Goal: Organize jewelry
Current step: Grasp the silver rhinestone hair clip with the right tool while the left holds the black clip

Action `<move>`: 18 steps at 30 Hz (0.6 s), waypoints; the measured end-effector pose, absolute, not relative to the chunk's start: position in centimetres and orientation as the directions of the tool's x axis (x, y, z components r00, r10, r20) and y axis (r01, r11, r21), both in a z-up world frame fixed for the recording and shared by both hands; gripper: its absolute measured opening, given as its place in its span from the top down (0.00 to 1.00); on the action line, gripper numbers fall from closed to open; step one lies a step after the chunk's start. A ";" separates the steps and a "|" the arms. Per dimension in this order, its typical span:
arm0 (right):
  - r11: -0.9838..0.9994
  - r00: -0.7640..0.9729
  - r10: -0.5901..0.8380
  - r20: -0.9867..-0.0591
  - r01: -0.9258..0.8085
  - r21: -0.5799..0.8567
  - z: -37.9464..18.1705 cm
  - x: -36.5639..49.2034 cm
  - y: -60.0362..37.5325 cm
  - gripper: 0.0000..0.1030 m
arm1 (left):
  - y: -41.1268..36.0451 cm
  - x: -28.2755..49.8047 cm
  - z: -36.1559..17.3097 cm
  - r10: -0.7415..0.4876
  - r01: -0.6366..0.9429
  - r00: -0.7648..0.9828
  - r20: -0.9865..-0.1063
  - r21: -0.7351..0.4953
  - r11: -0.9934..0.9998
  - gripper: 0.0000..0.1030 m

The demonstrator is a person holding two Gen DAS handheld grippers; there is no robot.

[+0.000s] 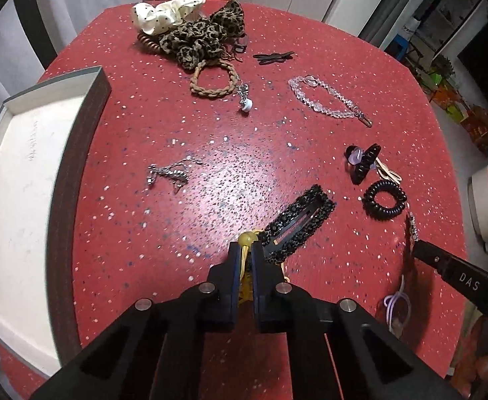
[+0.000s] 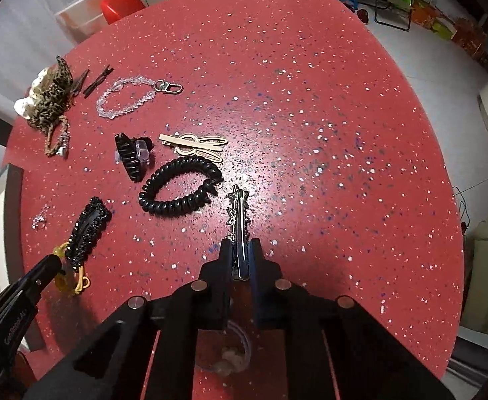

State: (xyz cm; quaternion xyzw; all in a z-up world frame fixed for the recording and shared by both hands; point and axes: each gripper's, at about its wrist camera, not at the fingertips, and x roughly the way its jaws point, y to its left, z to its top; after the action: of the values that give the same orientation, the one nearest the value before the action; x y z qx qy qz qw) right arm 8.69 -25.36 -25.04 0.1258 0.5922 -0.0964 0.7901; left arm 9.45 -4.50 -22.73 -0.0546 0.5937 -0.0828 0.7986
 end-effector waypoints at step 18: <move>0.948 0.292 0.089 -0.952 0.268 0.171 -20.0 2.9 -27.2 0.90 | -2.7 6.3 -17.5 -0.232 0.117 0.291 -0.928 -0.206 0.972 0.99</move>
State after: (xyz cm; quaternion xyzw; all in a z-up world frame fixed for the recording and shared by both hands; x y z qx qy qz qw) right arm 2.93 -27.22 -20.02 0.1509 0.5924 -0.0567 0.7894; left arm 6.26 -2.75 -17.55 -0.0488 0.5853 -0.1089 0.8020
